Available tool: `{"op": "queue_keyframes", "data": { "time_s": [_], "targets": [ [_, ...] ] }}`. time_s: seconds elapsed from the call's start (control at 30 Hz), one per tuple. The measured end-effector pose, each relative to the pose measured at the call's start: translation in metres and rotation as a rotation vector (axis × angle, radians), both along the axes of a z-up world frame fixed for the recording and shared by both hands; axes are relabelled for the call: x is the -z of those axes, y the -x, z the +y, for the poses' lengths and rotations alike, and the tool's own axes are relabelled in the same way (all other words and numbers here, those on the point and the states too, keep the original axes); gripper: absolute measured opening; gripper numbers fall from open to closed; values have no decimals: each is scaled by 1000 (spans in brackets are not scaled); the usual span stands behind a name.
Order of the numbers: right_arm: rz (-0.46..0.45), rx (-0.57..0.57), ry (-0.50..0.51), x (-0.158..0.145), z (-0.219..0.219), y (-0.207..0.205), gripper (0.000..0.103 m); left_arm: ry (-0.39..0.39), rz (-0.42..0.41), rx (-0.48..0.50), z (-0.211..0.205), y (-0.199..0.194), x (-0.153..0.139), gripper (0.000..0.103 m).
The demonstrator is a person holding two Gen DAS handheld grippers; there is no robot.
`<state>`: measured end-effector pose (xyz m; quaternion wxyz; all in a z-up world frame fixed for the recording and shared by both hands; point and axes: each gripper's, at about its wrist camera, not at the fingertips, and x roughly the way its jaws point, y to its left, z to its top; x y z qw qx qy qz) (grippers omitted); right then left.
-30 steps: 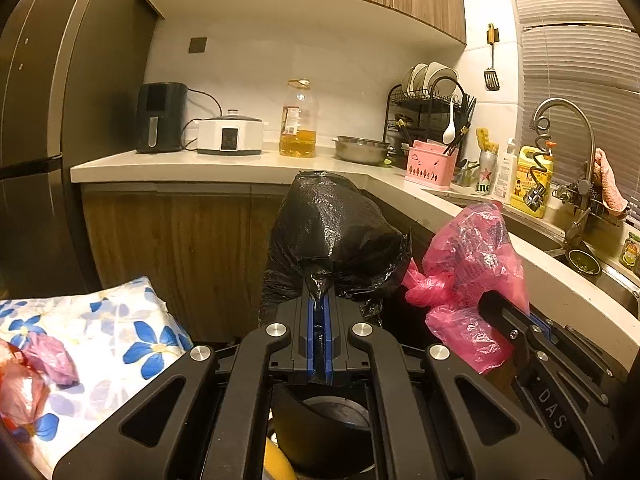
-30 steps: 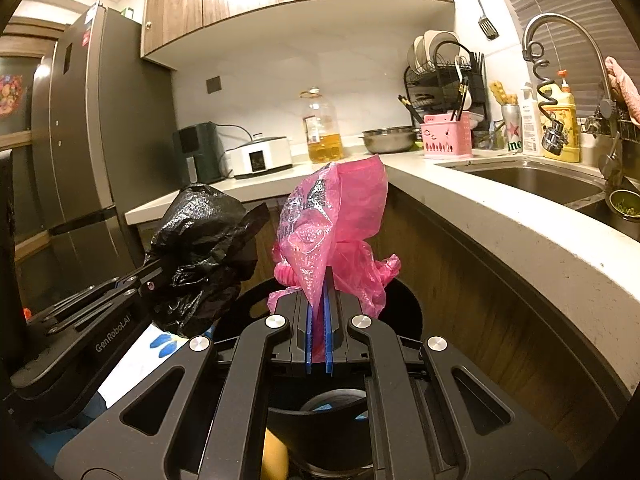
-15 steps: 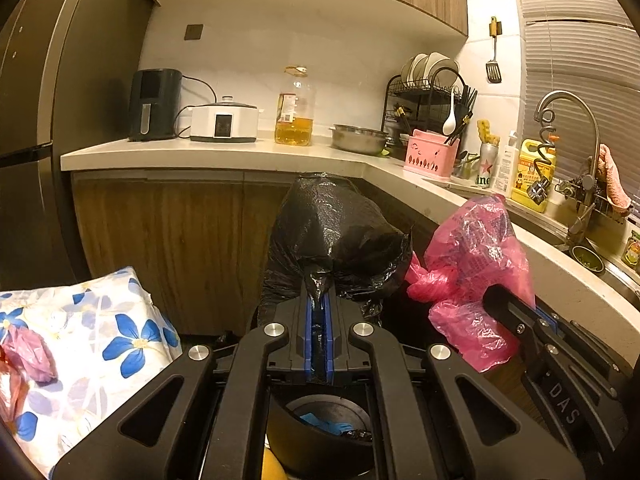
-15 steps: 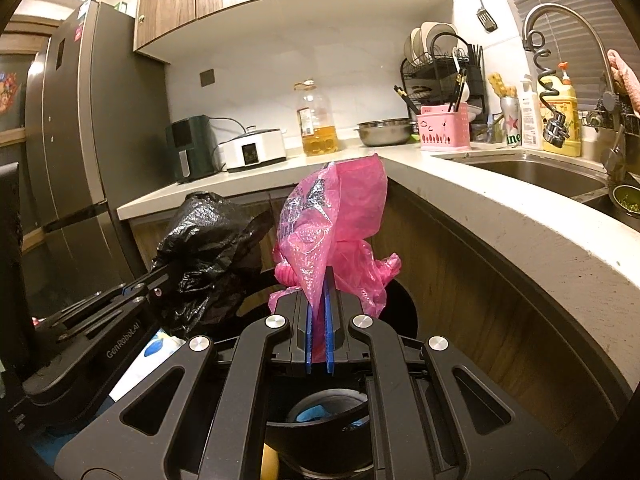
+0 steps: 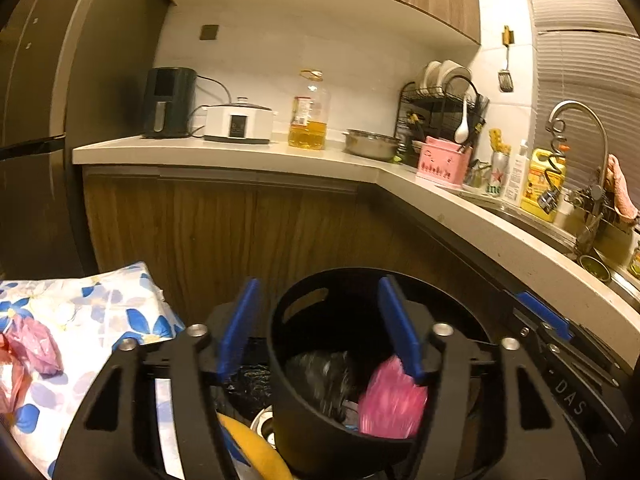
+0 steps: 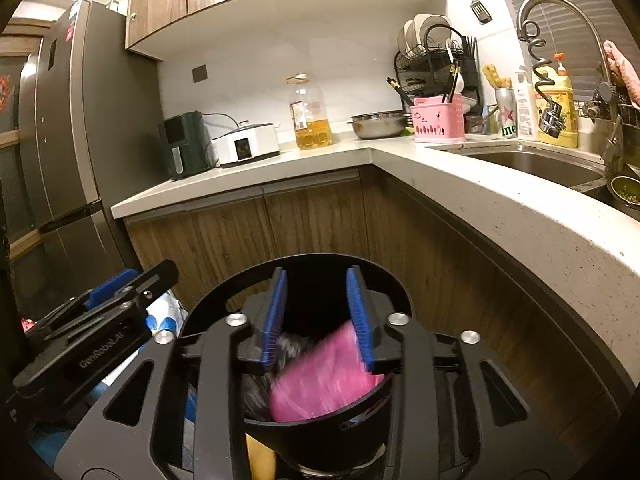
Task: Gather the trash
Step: 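Carry the black bag and pink bag over the bin and open both grippers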
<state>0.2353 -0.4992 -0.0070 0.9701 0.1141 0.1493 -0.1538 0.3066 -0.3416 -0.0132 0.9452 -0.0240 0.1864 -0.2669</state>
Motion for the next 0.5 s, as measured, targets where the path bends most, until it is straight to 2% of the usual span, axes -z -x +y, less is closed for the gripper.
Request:
{"op": "queue_keyframes", "data": {
  "time_s": [0.17, 0.33, 0.43, 0.5],
  "targets": [
    [5, 5, -10, 2, 1, 7, 54, -14, -7, -37, 13, 5, 2, 83],
    [14, 1, -14, 4, 10, 15, 59, -49, -2, -58, 27, 14, 6, 86],
    [20, 0, -1, 3, 18, 21, 68, -61, 6, -72, 36, 20, 8, 89],
    [15, 3, 15, 1, 26, 26, 70, -74, 5, -83, 42, 26, 9, 91]
  ]
}}
